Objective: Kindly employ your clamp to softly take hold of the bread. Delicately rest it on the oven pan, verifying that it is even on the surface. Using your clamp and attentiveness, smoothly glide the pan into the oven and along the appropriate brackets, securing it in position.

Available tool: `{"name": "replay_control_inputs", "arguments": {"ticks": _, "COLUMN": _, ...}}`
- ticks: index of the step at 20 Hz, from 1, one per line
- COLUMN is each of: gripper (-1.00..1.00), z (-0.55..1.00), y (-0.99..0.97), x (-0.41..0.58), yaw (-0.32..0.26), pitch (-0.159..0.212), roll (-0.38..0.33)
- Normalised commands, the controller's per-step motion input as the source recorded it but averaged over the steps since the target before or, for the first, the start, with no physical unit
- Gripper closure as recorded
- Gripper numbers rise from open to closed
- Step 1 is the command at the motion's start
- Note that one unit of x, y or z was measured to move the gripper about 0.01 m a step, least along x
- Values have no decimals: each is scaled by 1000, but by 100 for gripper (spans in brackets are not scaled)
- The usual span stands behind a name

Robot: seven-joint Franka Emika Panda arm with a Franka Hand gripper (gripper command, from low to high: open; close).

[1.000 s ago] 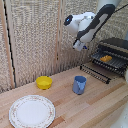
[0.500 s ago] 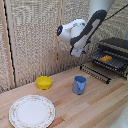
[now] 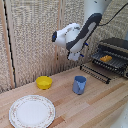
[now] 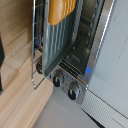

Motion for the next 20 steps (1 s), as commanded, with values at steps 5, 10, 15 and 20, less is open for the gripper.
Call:
{"name": "replay_control_inputs", "arguments": {"ticks": 5, "gripper": -100, "z": -38, "y": -337, "x": -439, "yaw": 223, "pitch": -73, "roll": -105}}
{"name": "replay_control_inputs", "arguments": {"ticks": 10, "gripper": -100, "z": -139, "y": -342, "x": -509, "yaw": 123, "pitch": -8, "roll": -220}}
{"name": "replay_control_inputs", "arguments": {"ticks": 15, "gripper": -100, "z": -223, "y": -370, "x": -462, "yaw": 108, "pitch": -2, "roll": -198}}
{"name": "replay_control_inputs", "arguments": {"ticks": 20, "gripper": -100, "z": -210, "y": -503, "x": -273, "yaw": 146, "pitch": 0, "roll": -139}}
